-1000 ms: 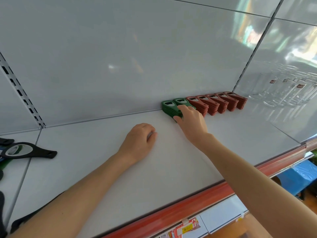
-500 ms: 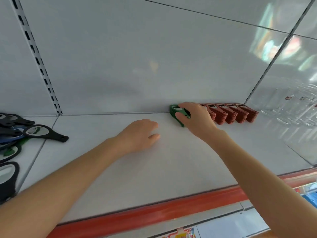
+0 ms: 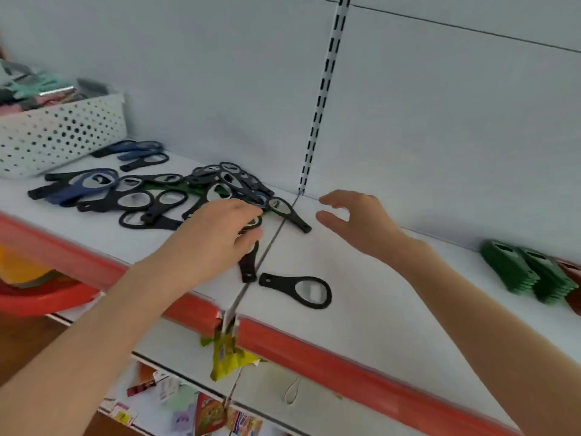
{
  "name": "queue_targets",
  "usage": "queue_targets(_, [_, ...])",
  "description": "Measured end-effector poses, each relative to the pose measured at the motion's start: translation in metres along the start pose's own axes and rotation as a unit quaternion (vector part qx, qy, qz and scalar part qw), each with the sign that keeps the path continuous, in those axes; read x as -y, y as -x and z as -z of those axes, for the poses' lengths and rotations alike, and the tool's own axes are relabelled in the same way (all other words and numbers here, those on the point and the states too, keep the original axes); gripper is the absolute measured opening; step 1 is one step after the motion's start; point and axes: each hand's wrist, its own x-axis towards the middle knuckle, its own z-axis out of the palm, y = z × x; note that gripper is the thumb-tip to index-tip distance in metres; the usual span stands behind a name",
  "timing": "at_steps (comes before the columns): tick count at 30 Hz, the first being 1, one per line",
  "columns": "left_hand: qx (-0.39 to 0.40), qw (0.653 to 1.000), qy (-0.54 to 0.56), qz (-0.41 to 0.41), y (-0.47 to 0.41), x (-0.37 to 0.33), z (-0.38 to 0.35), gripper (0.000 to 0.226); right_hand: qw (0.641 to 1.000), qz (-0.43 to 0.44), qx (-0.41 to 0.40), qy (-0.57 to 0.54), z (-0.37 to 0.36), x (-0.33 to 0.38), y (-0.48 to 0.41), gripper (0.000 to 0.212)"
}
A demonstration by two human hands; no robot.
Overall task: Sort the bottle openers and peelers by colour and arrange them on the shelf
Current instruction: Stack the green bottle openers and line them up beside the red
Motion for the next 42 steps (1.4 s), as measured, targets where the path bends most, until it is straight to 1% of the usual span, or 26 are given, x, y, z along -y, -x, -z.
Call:
queue_targets(2, [-0.01, 1.0, 0.002, 0.021, 0.011, 0.021, 0.01, 0.038, 0.999, 0.018, 0.031, -0.011, -0.02, 0.021, -0.015, 0.027])
queue_targets(4, [-0.014, 0.999, 0.001, 0.034, 0.021, 0.04, 0.018, 0.038, 0.998, 0.017, 0.065, -0.004, -0.04, 0.039, -0.029, 0.024])
queue_targets(7, [-0.008, 1.0, 0.01, 0.027, 0.027, 0.067, 0.028, 0.034, 0.993, -0.045, 0.103, 0.043, -0.064, 0.063, -0.047, 0.031])
queue_targets(10, [0.003, 1.0, 0.023, -0.005, 0.027, 0.089, 0.035, 0.033, 0.987, -0.104, 0.091, 0.086, -0.079, 0.08, -0.058, 0.043])
queue_targets(14, [0.02, 0.998, 0.053, -0.038, 0.026, 0.112, 0.038, 0.035, 0.986, -0.151, 0.053, 0.052, -0.09, 0.095, -0.058, 0.045])
queue_targets(16, [0.025, 0.997, 0.058, -0.052, 0.025, 0.123, 0.038, 0.035, 0.987, -0.135, 0.043, 0.069, -0.096, 0.102, -0.054, 0.042])
queue_targets(18, [0.028, 0.996, 0.064, -0.061, 0.024, 0.132, 0.037, 0.034, 0.992, -0.104, 0.041, 0.062, -0.102, 0.109, -0.047, 0.037])
queue_targets(23, [0.021, 0.993, 0.074, -0.086, 0.022, 0.144, 0.031, 0.03, 0.995, -0.019, 0.095, 0.036, -0.102, 0.12, -0.027, 0.03])
queue_targets(25, [0.011, 0.993, 0.075, -0.089, 0.022, 0.146, 0.03, 0.028, 0.993, -0.044, 0.107, 0.002, -0.094, 0.12, -0.021, 0.027])
queue_targets(26, [0.006, 0.993, 0.078, -0.088, 0.022, 0.146, 0.03, 0.028, 0.993, -0.063, 0.099, -0.019, -0.09, 0.118, -0.02, 0.026])
queue_targets(28, [-0.001, 0.993, 0.086, -0.08, 0.021, 0.145, 0.03, 0.028, 0.993, -0.099, 0.051, -0.039, -0.085, 0.109, -0.025, 0.026])
queue_targets(30, [-0.008, 0.993, 0.087, -0.08, 0.02, 0.143, 0.029, 0.027, 0.994, -0.108, 0.011, -0.01, -0.086, 0.1, -0.037, 0.032])
queue_targets(31, [-0.009, 0.993, 0.086, -0.079, 0.02, 0.142, 0.028, 0.027, 0.995, -0.102, 0.014, 0.016, -0.089, 0.097, -0.044, 0.037])
queue_targets(35, [-0.008, 0.994, 0.077, -0.076, 0.018, 0.139, 0.027, 0.031, 0.987, -0.098, 0.106, 0.073, -0.099, 0.087, -0.059, 0.055])
queue_targets(37, [-0.009, 0.994, 0.084, -0.069, 0.016, 0.137, 0.025, 0.029, 0.984, -0.105, 0.122, 0.079, -0.099, 0.08, -0.055, 0.055])
queue_targets(42, [-0.008, 0.994, 0.093, -0.06, 0.012, 0.131, 0.021, 0.03, 0.982, -0.111, 0.112, 0.104, -0.077, 0.068, -0.025, 0.046])
